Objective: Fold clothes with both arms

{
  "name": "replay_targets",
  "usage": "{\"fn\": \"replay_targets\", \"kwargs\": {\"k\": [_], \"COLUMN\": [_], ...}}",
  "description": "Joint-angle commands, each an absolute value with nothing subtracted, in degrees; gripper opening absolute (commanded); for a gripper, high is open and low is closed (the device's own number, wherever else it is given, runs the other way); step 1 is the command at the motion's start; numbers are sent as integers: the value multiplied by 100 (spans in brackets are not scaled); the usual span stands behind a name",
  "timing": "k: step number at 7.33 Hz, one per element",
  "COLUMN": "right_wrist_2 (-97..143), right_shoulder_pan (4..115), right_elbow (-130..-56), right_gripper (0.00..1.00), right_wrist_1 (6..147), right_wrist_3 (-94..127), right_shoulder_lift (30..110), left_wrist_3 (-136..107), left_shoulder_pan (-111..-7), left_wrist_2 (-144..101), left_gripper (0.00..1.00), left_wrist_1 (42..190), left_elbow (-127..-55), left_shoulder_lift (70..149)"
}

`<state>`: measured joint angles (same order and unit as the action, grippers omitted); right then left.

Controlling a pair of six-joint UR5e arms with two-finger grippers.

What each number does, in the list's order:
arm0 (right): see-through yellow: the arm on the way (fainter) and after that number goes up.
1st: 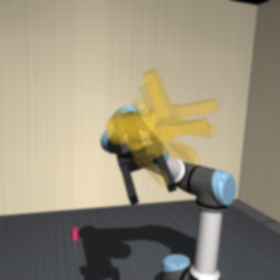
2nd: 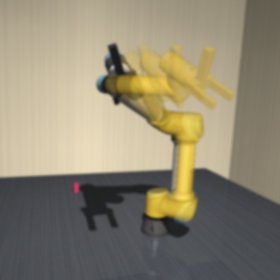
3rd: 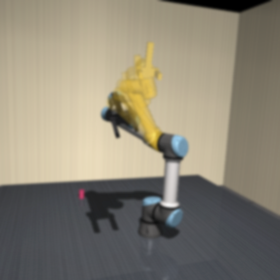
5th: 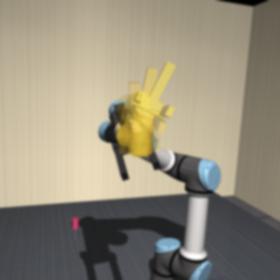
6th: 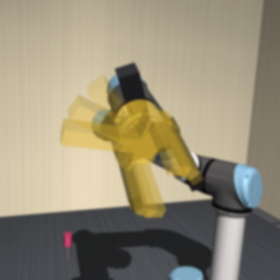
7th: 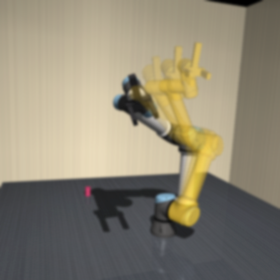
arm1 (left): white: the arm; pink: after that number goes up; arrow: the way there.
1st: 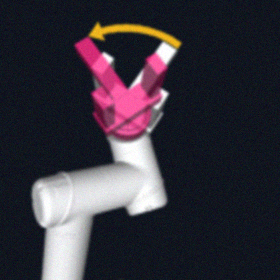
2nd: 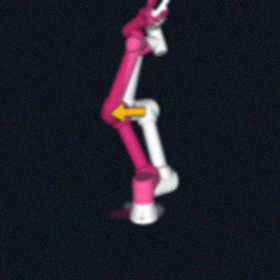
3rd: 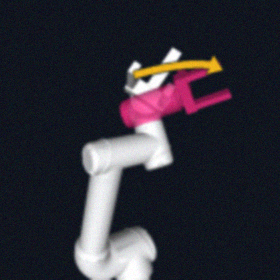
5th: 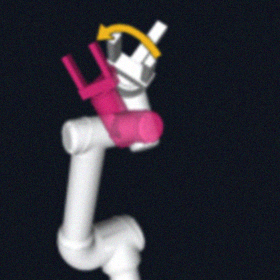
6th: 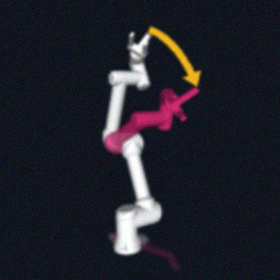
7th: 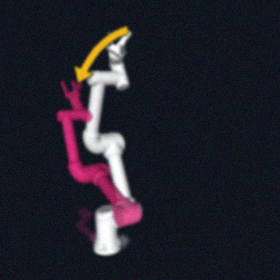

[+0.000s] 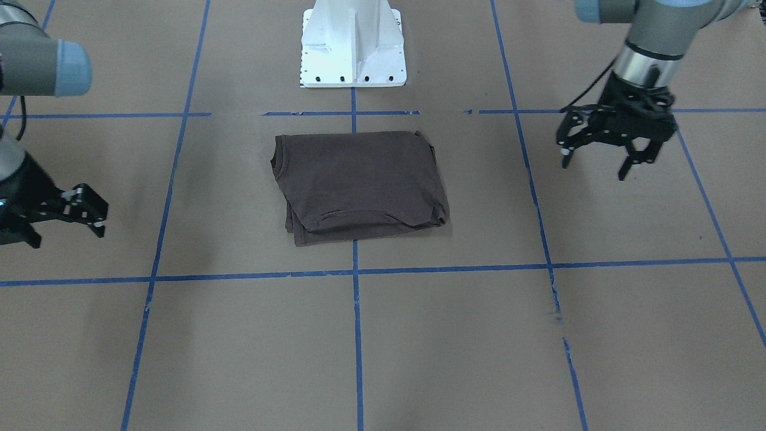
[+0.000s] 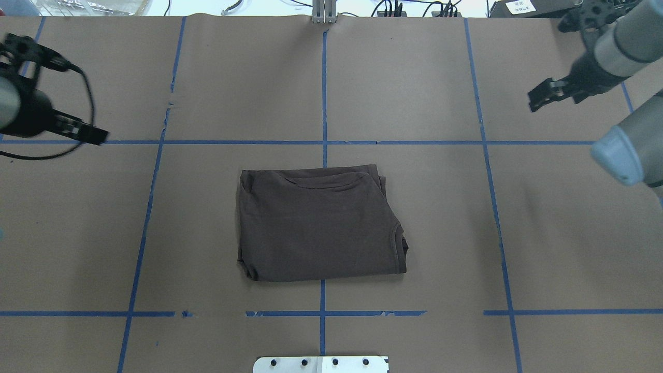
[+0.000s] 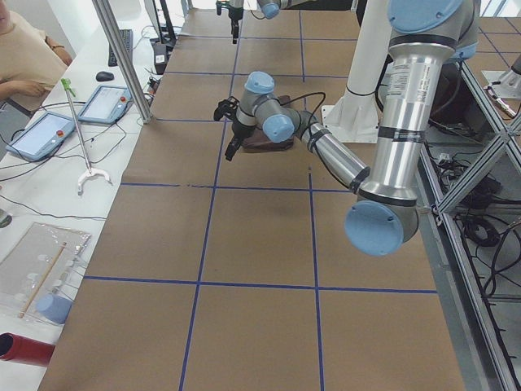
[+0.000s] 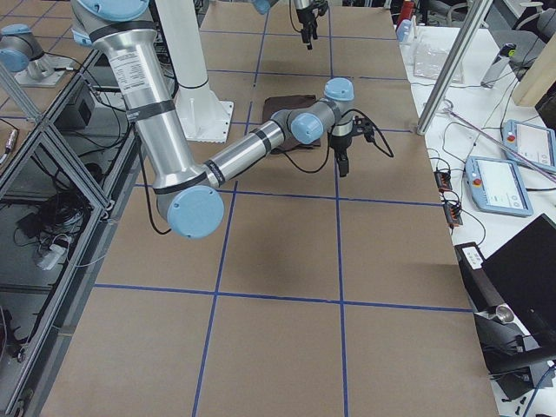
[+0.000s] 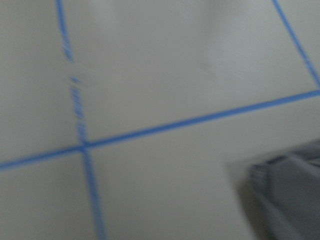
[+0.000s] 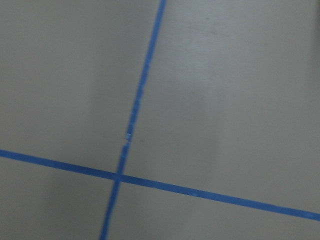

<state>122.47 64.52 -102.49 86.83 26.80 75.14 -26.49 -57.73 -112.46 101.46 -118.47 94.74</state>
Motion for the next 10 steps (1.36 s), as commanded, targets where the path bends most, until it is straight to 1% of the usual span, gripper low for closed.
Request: {"fn": "replay_targets", "kwargs": {"k": [1,3,4,5,6,7,9,10], "right_wrist_2": [12498,12605,12751,13057,13330,13350,13403,13403], "right_shoulder_pan": [7336,7672,8108,8208,8313,8297,8297,8297], "right_elbow": [-10274,-10274,-10440,-10711,-10923,-10925,-10907,-10933], "right_gripper": [100,100,100,100,100,100,100,100], "right_wrist_1": [8850,8746,8763,8771,8841,8955,8930,8930], "right_wrist_3": [1445,1328,1275,1231,1196,1248,1283,1283], "right_shoulder_lift": [8197,9319,9508,9910,10105,10142,10231,10230], "left_wrist_3": [-917,-871,-566,-93,86,88,9,-9], "left_shoulder_pan": [-7551,-8469,-8751,-9415,-9526,-9553,-9528,-9519], "left_wrist_2": [-12212,-12550,-12542,-12568,-12699,-13318,-13526,-13535], "left_gripper": [100,100,100,100,100,100,100,100], "left_wrist_1": [10125,10186,10152,10117,10099,10029,9967,9958], "left_elbow": [-11551,-10421,-10128,-9960,-9975,-9984,-10011,-10011], "left_shoulder_lift": [8756,8544,8517,8482,8194,8052,7718,7673]}}
